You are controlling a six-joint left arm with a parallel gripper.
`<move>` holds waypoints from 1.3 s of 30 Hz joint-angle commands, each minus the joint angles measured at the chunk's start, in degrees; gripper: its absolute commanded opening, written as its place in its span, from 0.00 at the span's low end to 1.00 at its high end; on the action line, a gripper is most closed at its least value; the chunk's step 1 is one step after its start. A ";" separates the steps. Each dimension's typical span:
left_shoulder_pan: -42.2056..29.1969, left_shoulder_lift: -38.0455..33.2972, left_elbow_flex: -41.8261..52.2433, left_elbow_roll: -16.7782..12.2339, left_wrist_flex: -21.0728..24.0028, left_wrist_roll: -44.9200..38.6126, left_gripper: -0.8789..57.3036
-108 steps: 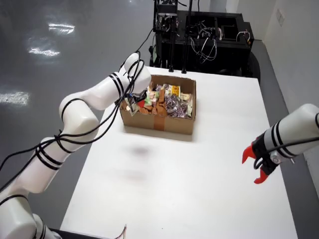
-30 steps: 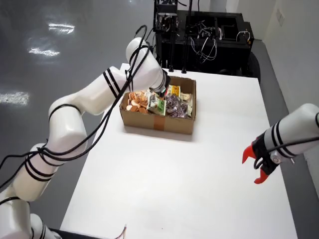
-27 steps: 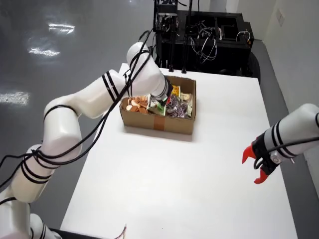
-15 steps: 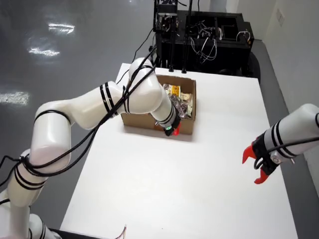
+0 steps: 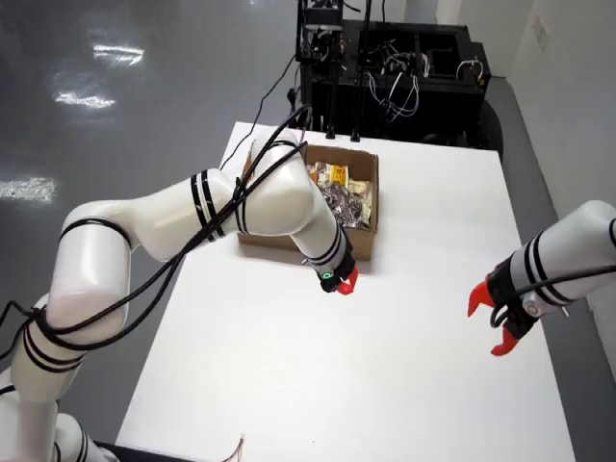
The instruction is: Grasp a snack and put it in the bin.
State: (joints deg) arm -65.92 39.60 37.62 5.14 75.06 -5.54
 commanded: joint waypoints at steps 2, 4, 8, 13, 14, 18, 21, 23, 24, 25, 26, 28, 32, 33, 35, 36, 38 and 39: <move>-0.13 0.06 -0.13 -0.29 -0.05 0.09 0.01; -0.17 0.05 -0.11 -0.36 -0.10 -0.07 0.01; -0.12 0.04 -0.10 -0.43 -0.18 -0.88 0.01; 0.08 0.07 -0.17 -0.39 -0.33 -3.46 0.01; 0.12 0.08 -0.19 -0.37 -0.37 -4.33 0.01; 0.26 0.11 -0.28 -0.33 -0.49 -8.06 0.01; 0.20 0.13 -0.31 -0.29 -0.55 -9.71 0.01; 0.08 0.16 -0.33 -0.26 -0.59 -10.29 0.01; 0.01 0.17 -0.33 -0.25 -0.62 -10.50 0.02; -0.06 0.18 -0.34 -0.25 -0.63 -10.67 0.02; -0.13 0.18 -0.34 -0.24 -0.65 -10.80 0.02; -0.27 0.19 -0.34 -0.23 -0.67 -10.99 0.02; -0.51 0.20 -0.35 -0.22 -0.72 -11.19 0.02; -0.57 0.21 -0.35 -0.22 -0.74 -11.22 0.02; -0.65 0.21 -0.35 -0.22 -0.76 -11.26 0.02; -0.67 0.21 -0.35 -0.22 -0.76 -11.27 0.02; -0.70 0.21 -0.35 -0.22 -0.77 -11.30 0.02; -0.70 0.21 -0.35 -0.22 -0.78 -11.30 0.02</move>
State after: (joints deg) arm -66.63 39.81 37.26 4.91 74.25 -16.90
